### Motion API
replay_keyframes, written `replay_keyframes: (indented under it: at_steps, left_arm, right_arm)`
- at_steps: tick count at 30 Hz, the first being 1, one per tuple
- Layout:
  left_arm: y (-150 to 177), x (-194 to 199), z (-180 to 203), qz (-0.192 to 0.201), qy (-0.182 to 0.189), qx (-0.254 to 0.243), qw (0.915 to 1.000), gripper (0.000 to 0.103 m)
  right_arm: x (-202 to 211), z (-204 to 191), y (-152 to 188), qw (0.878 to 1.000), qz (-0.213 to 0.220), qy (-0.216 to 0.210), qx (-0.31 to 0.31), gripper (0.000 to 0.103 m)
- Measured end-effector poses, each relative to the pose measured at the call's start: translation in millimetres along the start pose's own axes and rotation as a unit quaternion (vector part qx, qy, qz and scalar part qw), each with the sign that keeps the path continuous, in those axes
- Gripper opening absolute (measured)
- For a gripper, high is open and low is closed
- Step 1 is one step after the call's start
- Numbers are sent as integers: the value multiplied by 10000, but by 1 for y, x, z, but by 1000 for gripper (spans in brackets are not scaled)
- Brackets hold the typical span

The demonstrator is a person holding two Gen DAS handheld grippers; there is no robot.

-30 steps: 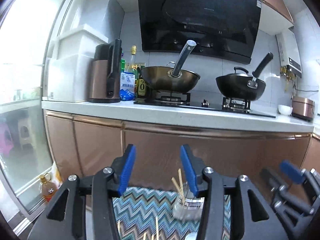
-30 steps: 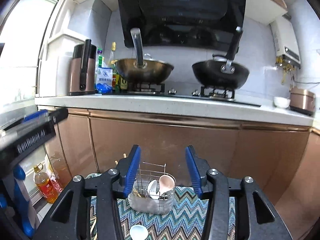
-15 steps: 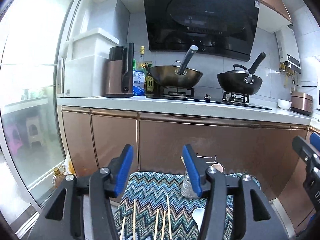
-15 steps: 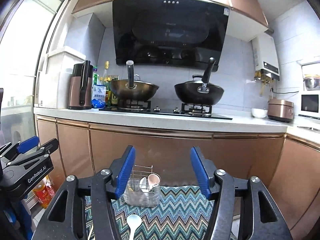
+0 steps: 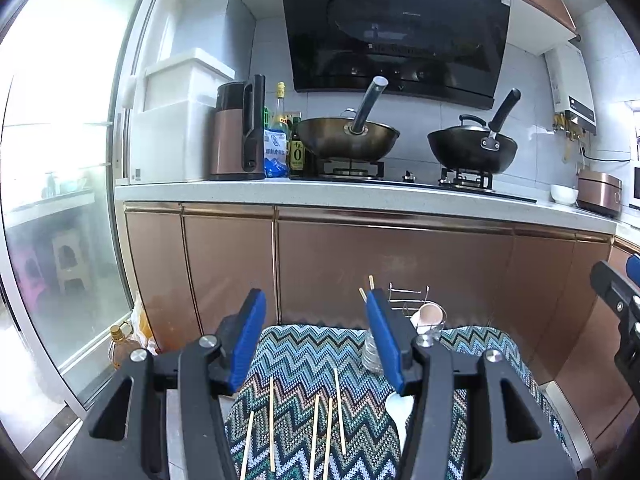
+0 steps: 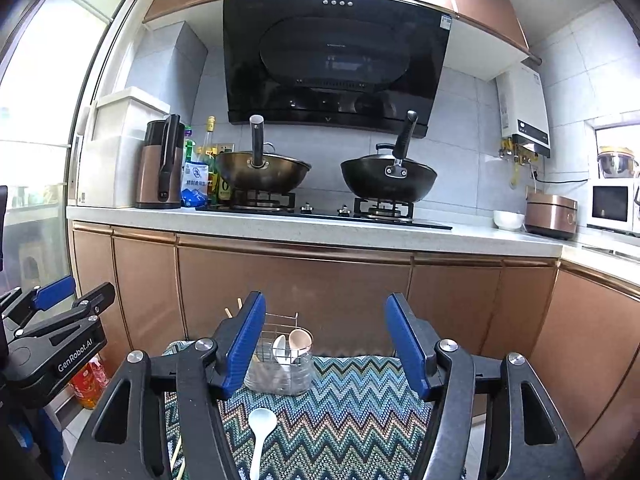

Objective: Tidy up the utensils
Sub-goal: 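Pull both open tools back from the cup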

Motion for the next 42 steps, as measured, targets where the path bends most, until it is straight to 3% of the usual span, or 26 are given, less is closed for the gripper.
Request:
replay_keyframes:
  at_steps: [10,17,42]
  left_arm:
    - [9,-5,-1,-111,18,13,9999,51]
    - [19,-15,2,-199,18,-61,9998,60]
    - [40,-54,-6,-577,-80,1,9983,60]
  right_arm:
    - [-8,-4,10,9998,-164,12,108,62]
    - [-18,-7,19,9995,-285,-36,122,64]
    - [-60,-18,47,9970,-685,-270,235,68]
Point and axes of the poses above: each gripper's, at about its wrist camera, not at the fingertips, and x roughly against the way its jaws point, z to its right, y to its underside, the point moved 8 cm from there along -x, roughly the way its jaws point, and after that the axes turned 10 degrees about x, right-handed, at the moved point
